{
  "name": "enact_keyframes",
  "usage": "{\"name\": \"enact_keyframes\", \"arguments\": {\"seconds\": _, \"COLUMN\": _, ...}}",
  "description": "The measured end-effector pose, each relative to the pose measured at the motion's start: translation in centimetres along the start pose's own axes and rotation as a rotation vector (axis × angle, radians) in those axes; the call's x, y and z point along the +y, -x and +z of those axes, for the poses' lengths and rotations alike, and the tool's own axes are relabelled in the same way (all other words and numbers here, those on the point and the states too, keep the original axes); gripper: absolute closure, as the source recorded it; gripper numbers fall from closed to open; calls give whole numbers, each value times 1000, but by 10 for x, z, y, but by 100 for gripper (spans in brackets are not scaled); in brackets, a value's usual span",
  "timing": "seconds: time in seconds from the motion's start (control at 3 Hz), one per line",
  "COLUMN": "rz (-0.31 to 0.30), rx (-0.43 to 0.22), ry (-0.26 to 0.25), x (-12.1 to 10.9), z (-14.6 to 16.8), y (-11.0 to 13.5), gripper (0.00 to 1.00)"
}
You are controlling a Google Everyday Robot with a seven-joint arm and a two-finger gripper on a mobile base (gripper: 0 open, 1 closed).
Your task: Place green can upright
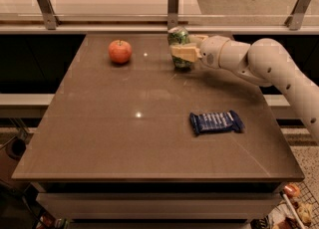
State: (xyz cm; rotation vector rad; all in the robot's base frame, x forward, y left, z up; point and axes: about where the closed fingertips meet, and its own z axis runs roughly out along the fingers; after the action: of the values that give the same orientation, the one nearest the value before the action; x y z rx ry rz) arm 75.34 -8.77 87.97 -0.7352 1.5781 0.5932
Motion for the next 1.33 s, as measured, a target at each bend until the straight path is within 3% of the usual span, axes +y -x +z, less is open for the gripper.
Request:
{"name": "enact_keyframes", "arguments": {"seconds": 0.67, "rz": 18, "rx": -24, "ry": 2, "x": -2, "z": 1, "y": -5, "gripper": 100}}
{"name": "enact_keyframes", "arguments": {"seconds": 1.33, "rz": 18, "rx": -24, "ry": 2, "x": -2, "z": 1, "y": -4, "gripper": 61}}
